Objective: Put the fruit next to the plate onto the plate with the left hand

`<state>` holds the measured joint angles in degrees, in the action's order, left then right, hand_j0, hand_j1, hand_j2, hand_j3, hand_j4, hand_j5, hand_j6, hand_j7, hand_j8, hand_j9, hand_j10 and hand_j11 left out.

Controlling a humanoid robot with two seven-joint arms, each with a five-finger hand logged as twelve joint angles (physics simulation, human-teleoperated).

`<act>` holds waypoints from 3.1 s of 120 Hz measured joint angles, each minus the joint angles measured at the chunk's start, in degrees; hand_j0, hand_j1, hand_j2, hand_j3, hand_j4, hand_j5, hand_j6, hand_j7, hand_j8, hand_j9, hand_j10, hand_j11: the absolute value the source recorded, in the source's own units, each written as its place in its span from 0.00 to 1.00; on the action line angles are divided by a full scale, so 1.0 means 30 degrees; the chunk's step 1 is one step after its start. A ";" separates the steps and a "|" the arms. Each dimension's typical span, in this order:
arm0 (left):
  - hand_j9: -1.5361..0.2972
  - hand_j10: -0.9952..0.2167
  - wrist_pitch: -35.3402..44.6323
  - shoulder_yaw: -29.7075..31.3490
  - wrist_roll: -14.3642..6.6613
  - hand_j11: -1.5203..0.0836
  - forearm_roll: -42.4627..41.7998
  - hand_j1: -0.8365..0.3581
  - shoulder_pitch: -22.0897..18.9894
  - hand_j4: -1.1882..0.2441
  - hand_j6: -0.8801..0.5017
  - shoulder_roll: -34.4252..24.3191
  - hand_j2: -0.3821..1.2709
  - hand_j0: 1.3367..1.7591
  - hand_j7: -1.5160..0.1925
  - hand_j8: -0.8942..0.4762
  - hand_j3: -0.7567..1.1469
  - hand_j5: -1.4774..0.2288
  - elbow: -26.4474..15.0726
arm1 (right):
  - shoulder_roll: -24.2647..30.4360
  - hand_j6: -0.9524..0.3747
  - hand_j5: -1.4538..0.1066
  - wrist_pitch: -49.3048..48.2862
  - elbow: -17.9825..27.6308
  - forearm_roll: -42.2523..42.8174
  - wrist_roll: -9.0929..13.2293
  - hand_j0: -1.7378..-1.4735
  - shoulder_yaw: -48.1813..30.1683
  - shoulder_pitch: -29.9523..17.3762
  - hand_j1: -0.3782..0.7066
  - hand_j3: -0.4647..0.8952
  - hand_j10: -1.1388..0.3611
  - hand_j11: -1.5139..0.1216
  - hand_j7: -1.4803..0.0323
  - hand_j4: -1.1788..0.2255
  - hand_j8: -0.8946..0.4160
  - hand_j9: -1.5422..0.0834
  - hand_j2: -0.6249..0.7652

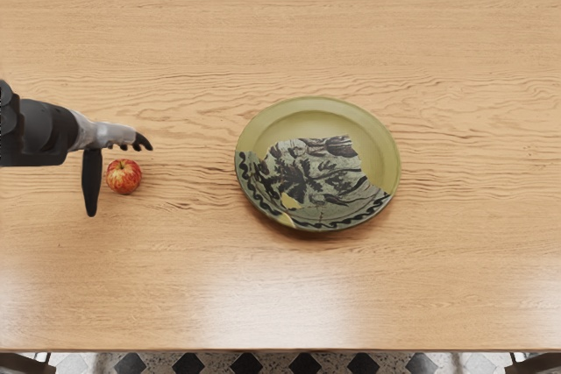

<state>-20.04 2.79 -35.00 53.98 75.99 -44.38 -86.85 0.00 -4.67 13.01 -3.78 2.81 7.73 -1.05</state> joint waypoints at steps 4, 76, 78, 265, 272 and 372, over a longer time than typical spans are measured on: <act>0.75 0.72 0.0079 0.0003 0.0000 0.85 0.0051 0.87 -0.0043 0.74 0.55 0.0079 0.25 0.76 0.80 0.56 0.40 0.78 0.0001 | 0.0000 0.71 0.92 0.0001 0.0000 0.0000 0.0000 0.30 0.0000 0.0000 0.04 0.34 0.75 0.92 0.97 0.83 0.67 0.94 0.45; 0.69 0.64 0.0756 0.0041 0.0000 0.77 0.0923 0.78 -0.0603 0.68 0.48 0.0205 0.26 0.76 0.72 0.49 0.40 0.70 0.0110 | 0.0000 0.71 0.92 -0.0002 0.0000 0.0000 0.0000 0.30 0.0000 0.0000 0.04 0.34 0.75 0.92 0.97 0.83 0.67 0.94 0.45; 0.68 0.64 0.0885 0.0045 0.0000 0.77 0.1075 0.78 -0.0603 0.67 0.48 0.0185 0.26 0.76 0.72 0.49 0.40 0.70 0.0116 | 0.0000 0.71 0.92 -0.0001 0.0000 0.0000 0.0000 0.30 0.0000 0.0000 0.04 0.34 0.75 0.92 0.97 0.83 0.67 0.94 0.45; 0.49 0.42 0.5840 0.0034 -0.0002 0.56 0.4503 0.52 -0.3182 0.49 0.28 0.1304 0.32 0.76 0.52 0.30 0.40 0.50 0.0746 | 0.0000 0.71 0.92 -0.0026 0.0001 0.0011 0.0000 0.30 0.0000 0.0016 0.04 0.34 0.75 0.92 0.97 0.83 0.67 0.94 0.45; 0.49 0.41 0.5872 0.0036 -0.0001 0.55 0.4524 0.51 -0.3207 0.48 0.28 0.1298 0.32 0.76 0.51 0.29 0.40 0.49 0.0746 | 0.0000 0.71 0.92 -0.0026 0.0001 0.0010 0.0000 0.30 0.0000 0.0018 0.04 0.34 0.75 0.92 0.97 0.83 0.67 0.94 0.45; 0.33 0.27 0.5897 -0.0073 -0.0023 0.37 0.4527 0.41 -0.3454 0.51 0.41 0.1409 0.36 0.74 0.36 0.35 0.40 0.33 0.0909 | 0.0000 0.71 0.92 -0.0026 0.0000 0.0007 -0.0012 0.30 -0.0012 0.0029 0.04 0.34 0.75 0.92 0.97 0.83 0.67 0.94 0.45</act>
<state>-2.35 2.57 -35.07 67.57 65.63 -40.16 -84.12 0.00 -4.75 13.01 -3.76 2.78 7.70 -0.97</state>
